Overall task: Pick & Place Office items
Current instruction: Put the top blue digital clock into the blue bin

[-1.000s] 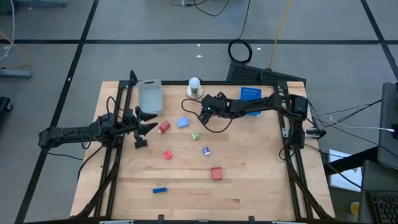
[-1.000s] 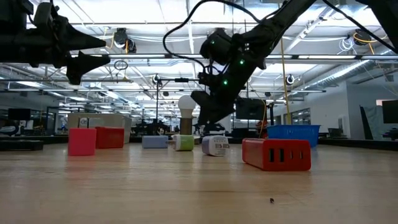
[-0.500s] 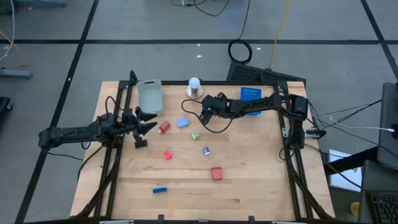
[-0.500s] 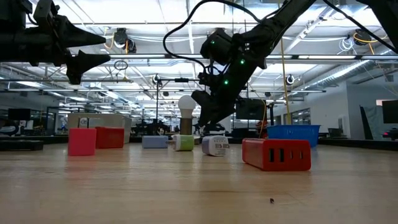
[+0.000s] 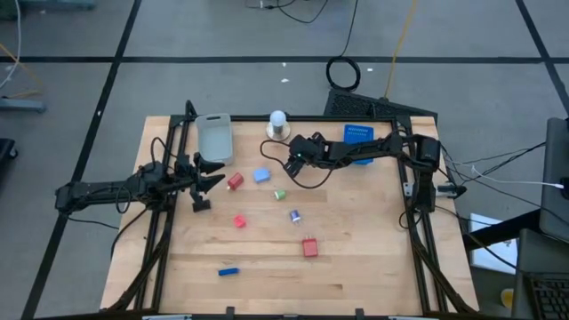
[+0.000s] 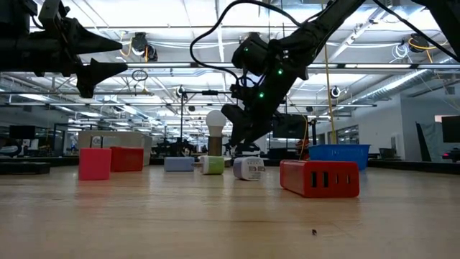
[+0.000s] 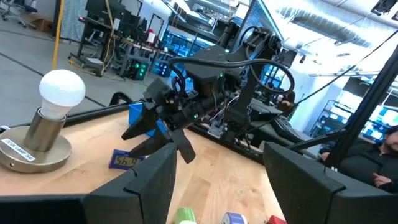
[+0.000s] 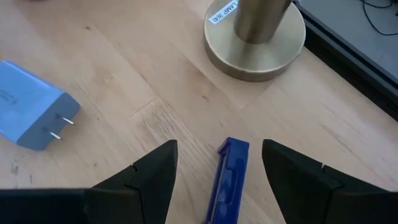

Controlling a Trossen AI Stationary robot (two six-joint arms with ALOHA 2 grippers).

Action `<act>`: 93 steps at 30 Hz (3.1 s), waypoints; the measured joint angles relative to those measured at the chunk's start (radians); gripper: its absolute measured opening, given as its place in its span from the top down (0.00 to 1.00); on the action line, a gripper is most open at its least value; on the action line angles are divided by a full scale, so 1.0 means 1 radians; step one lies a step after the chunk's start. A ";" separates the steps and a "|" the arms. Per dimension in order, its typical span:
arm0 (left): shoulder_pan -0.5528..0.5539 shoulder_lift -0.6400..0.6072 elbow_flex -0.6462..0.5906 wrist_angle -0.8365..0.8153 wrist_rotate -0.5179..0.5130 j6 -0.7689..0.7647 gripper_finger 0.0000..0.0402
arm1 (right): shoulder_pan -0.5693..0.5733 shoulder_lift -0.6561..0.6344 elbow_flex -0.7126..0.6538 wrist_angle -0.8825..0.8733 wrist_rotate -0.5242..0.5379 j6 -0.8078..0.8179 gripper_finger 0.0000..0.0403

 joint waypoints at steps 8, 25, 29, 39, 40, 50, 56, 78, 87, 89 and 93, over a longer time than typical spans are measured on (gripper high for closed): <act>0.000 0.000 0.000 0.000 0.000 -0.008 0.39 | -0.007 0.000 -0.018 -0.002 0.004 0.041 0.44; 0.000 0.000 0.000 0.000 0.000 -0.017 0.39 | -0.010 0.000 -0.109 0.161 -0.080 0.080 0.44; 0.000 0.000 0.000 0.002 0.000 -0.029 0.39 | -0.005 0.013 -0.109 0.171 -0.078 0.069 0.44; 0.000 0.000 0.000 0.006 0.000 -0.027 0.39 | -0.009 0.119 -0.107 0.214 -0.074 0.042 0.44; 0.000 0.000 0.000 0.008 0.000 -0.026 0.39 | -0.011 0.124 -0.106 0.216 -0.075 0.037 0.45; 0.000 0.000 0.000 0.013 0.000 -0.025 0.39 | -0.013 0.131 -0.106 0.215 -0.076 -0.004 0.68; 0.000 0.000 0.000 0.013 0.000 -0.022 0.39 | -0.013 0.132 -0.107 0.214 -0.080 -0.042 0.87; 0.000 0.000 0.000 -0.015 0.001 0.036 0.39 | -0.005 -0.045 -0.113 0.176 -0.193 -0.085 0.90; 0.000 0.000 0.000 -0.037 0.006 0.065 0.39 | -0.016 -0.240 -0.112 0.109 -0.211 -0.154 0.90; 0.000 0.000 0.000 -0.038 0.007 0.065 0.39 | -0.025 -0.284 -0.111 0.055 -0.205 -0.172 0.90; 0.000 0.000 0.000 -0.045 0.008 0.064 0.39 | -0.046 -0.369 -0.111 -0.053 -0.119 -0.201 0.89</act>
